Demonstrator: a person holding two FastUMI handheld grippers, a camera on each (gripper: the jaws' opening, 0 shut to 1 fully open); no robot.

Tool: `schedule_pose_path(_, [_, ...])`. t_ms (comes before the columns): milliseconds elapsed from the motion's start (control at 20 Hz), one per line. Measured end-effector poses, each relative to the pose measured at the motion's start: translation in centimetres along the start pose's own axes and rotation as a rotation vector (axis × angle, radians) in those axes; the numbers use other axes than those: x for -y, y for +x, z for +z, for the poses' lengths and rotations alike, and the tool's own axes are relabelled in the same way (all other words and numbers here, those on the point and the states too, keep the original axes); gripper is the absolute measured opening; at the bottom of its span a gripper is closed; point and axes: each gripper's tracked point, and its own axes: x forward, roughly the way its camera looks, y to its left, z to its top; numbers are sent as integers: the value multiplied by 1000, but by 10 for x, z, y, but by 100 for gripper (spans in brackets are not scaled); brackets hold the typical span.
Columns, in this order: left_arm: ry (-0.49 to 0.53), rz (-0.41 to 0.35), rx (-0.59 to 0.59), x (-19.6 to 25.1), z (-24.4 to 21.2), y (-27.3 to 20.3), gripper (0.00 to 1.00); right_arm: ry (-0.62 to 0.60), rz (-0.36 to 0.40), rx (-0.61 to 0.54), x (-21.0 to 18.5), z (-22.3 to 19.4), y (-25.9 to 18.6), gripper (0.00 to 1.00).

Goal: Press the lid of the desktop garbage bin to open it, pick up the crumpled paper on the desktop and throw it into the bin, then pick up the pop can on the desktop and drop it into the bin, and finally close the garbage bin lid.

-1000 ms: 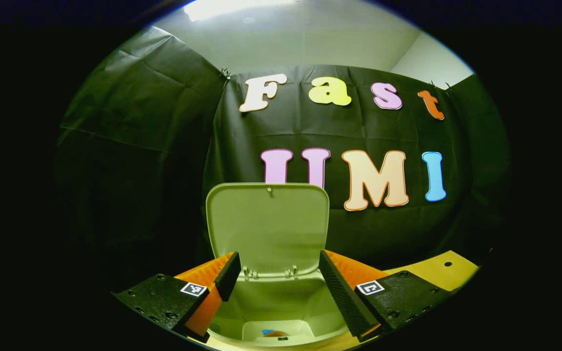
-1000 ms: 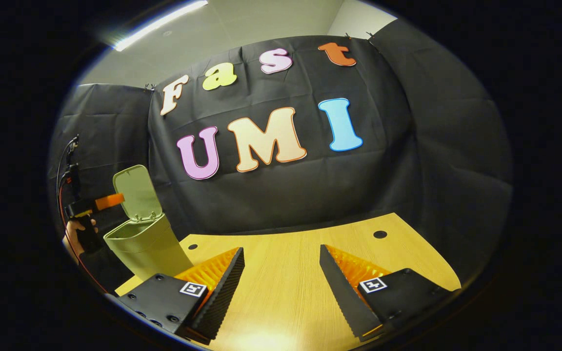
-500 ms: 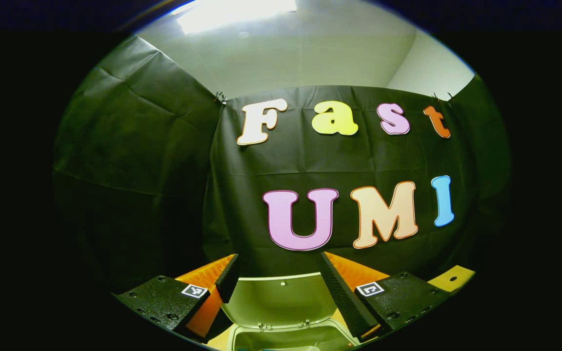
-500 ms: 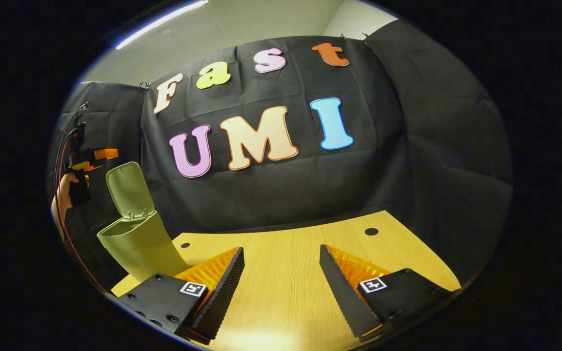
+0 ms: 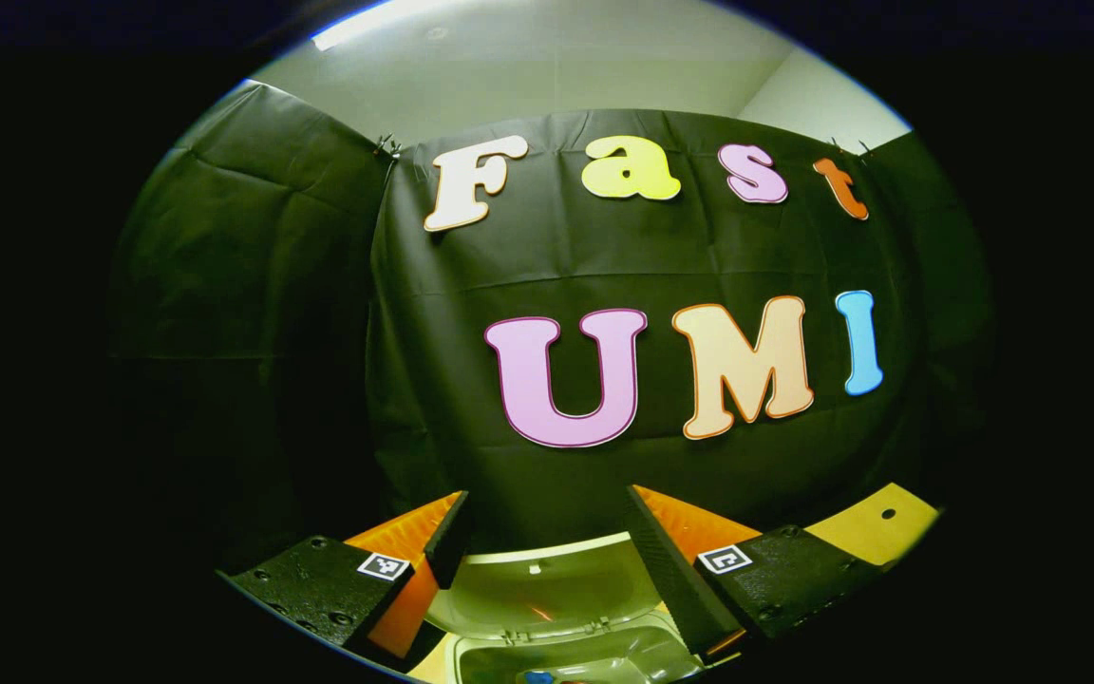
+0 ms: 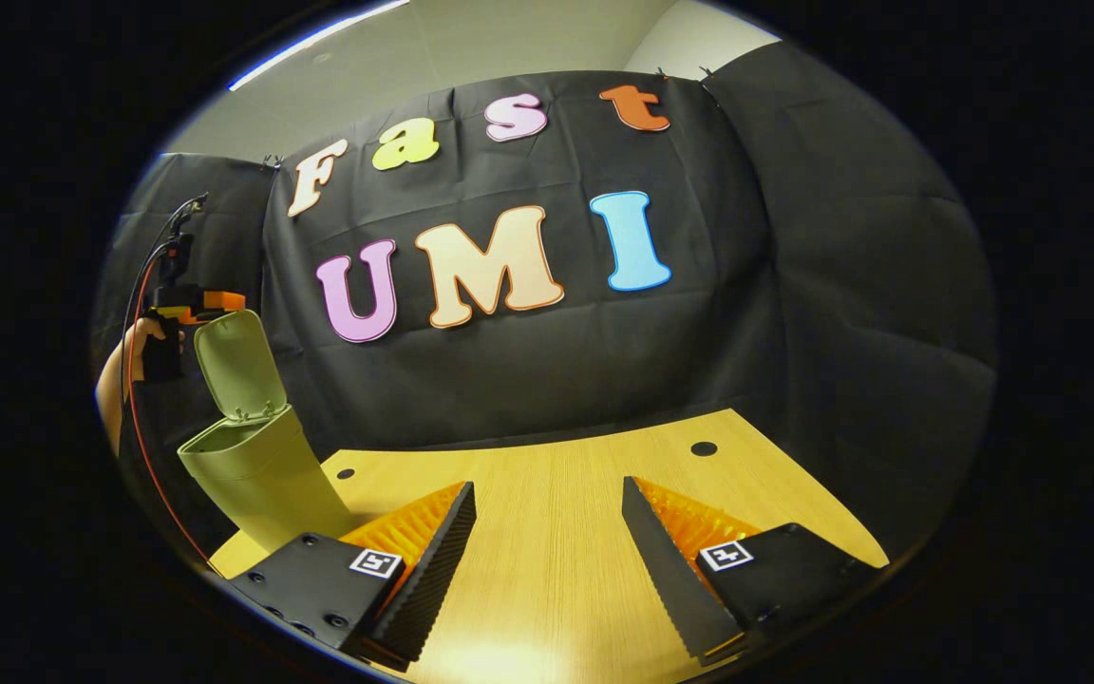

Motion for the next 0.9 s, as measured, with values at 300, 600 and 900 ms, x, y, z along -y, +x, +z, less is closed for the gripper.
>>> schedule_pose_path(300, [-56,-19,-34,7,-17,-43,93,0,61,-11,-16,-1,11,97])
schedule_pose_path(600, [-85,-29,-88,22,-51,-85,93,-35,122,-26,-34,-7,14,98])
schedule_pose_path(900, [-125,-53,-154,36,-96,-111,94,-49,138,-36,-35,-7,12,97])
